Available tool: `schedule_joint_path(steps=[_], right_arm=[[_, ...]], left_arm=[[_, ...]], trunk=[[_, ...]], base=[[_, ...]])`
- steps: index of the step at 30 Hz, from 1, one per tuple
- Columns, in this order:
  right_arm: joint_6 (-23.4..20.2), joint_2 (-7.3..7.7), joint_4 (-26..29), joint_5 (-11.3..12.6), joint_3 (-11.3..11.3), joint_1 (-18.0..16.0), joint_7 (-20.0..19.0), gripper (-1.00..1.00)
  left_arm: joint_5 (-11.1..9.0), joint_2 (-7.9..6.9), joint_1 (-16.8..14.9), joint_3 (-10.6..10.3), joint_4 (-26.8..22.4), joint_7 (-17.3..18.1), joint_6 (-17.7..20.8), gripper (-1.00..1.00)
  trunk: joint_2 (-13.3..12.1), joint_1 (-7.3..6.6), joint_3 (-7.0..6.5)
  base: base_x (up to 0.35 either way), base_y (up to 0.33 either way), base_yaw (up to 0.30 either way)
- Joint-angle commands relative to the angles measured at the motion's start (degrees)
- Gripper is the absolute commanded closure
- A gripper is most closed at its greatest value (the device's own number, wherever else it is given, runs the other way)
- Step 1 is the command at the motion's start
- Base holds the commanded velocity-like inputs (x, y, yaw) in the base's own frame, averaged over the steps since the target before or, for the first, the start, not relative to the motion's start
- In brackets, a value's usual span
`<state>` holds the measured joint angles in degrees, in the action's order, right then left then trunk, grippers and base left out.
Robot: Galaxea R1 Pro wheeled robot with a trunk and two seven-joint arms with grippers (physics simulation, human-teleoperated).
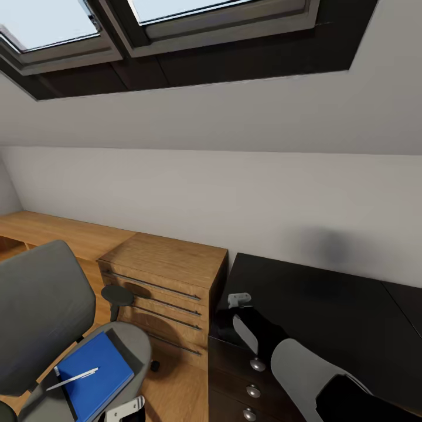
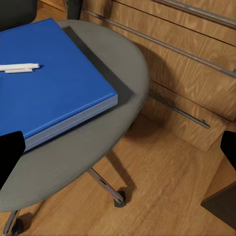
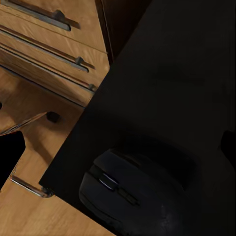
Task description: In the bedroom, organize the workspace by keeping the computer under the desk, ensuring the monitor is on the desk, placing the keyboard on the desk next to the monitor, placing the mouse on the desk next to the keyboard, moving the folder from the swivel chair onto the desk next to the mouse, stacking the notebook on top of the folder with the pen on top of the notebook, and positioning the swivel chair next to the desk.
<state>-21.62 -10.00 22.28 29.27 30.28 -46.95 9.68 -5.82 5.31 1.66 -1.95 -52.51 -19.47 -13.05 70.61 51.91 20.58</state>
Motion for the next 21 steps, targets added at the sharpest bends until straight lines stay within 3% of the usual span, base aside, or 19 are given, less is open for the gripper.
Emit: schedule_joint_path(steps=[1,6,7,13,16,21], right_arm=[[0.90,0.00,1.29,0.52,0.37,0.02,1.99,-1.00],[2.34,0.65,13.18,0.50,0.47,4.41,11.32,-1.00],[2.49,1.14,18.47,0.46,0.50,6.90,14.78,-1.00],[2.11,2.59,34.59,-0.13,0.64,14.43,24.89,-1.00],[0.87,2.82,38.84,-0.31,1.15,16.25,28.13,-1.00],[-0.28,2.78,40.86,-0.40,2.33,17.09,29.73,-1.00]], left_arm=[[-0.60,-0.04,0.01,-0.19,-0.06,-0.22,-0.23,-1.00],[-0.60,-0.04,0.01,-0.21,-0.05,-0.22,-0.23,-1.00],[-0.60,-0.04,0.01,-0.22,-0.05,-0.22,-0.23,-1.00],[-0.60,-0.04,0.01,-0.21,-0.05,-0.22,-0.23,-1.00],[-0.60,-0.04,0.01,-0.23,-0.05,-0.22,-0.23,-1.00],[-0.60,-0.04,0.01,-0.22,-0.05,-0.22,-0.23,-1.00]], trunk=[[0.04,0.01,0.06],[0.04,0.01,0.06],[0.04,0.01,0.06],[0.04,0.01,0.06],[0.04,0.01,0.06],[0.04,0.01,0.06]], base=[[0.000,0.000,0.000],[0.000,0.000,0.000],[0.000,0.000,0.000],[0.000,0.000,0.000],[0.000,0.000,0.000],[0.000,0.000,0.000]])
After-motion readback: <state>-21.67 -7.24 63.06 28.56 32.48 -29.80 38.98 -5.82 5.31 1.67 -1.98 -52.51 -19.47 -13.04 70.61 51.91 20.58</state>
